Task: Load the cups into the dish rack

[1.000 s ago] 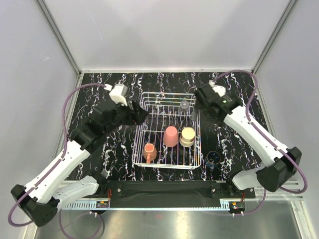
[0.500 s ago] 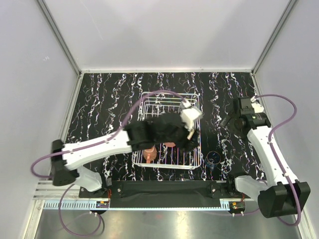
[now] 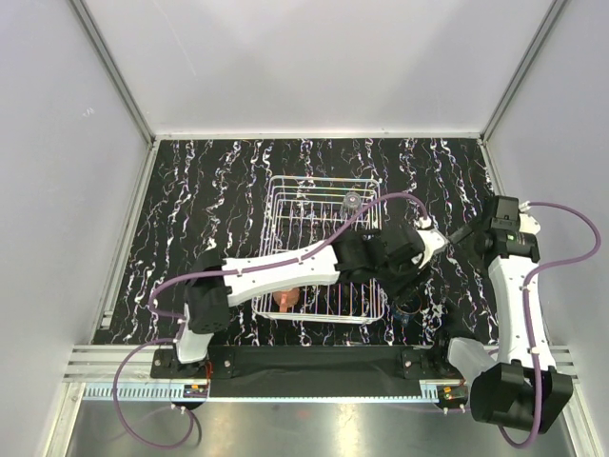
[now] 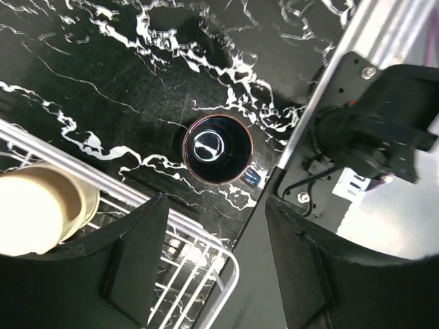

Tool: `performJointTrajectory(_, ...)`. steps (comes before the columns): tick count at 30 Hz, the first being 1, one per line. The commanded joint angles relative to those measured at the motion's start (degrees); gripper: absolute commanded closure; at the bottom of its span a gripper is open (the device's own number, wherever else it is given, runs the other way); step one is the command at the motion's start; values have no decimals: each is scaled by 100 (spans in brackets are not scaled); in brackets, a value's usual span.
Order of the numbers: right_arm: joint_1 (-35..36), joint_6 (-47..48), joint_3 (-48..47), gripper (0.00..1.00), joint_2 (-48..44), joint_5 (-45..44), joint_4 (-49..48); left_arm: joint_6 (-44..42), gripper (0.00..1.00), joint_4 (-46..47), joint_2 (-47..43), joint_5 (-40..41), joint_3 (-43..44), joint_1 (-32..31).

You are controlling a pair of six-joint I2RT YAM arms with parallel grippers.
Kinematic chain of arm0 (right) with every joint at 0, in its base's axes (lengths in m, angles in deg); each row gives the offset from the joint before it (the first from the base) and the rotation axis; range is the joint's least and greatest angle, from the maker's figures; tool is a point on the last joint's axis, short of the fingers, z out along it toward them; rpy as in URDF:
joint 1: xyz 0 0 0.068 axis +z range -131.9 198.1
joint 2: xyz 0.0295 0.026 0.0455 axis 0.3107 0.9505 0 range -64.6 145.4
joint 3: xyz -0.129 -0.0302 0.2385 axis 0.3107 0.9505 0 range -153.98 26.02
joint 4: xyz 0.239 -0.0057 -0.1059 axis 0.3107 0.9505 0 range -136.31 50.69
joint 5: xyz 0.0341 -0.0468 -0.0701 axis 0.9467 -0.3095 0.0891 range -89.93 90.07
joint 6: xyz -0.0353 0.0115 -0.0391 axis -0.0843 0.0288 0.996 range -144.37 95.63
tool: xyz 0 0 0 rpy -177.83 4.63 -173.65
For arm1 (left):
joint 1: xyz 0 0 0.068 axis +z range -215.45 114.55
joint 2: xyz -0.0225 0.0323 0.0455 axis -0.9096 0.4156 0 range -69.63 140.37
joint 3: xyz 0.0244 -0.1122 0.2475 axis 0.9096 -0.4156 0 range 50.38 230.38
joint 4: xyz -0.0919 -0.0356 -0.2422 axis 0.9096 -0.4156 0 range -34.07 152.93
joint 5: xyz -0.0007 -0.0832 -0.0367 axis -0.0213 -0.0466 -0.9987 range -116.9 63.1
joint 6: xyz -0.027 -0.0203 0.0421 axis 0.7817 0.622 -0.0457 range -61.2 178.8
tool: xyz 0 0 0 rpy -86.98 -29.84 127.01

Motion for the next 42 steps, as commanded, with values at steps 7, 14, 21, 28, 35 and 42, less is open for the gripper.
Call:
performJointTrajectory(7,-435,121,12,11,-55,275,-172,-90,34,42,578,241,320,-42)
performJointTrajectory(14,-453,174,38,11,-107,301,-251,174,33,235,912,348,373,-42)
performJointTrajectory(21,-453,218,30,11,-107,337,-286,464,36,-37,1211,365,654,107)
performJointTrajectory(28,-453,236,21,11,-168,398,-277,605,38,-213,1492,497,1093,98)
performJointTrajectory(35,-453,104,-102,12,-572,565,3,658,43,-327,1800,524,1384,81)
performJointTrajectory(42,-453,69,-497,12,-784,644,241,430,44,-345,1756,822,1076,-86)
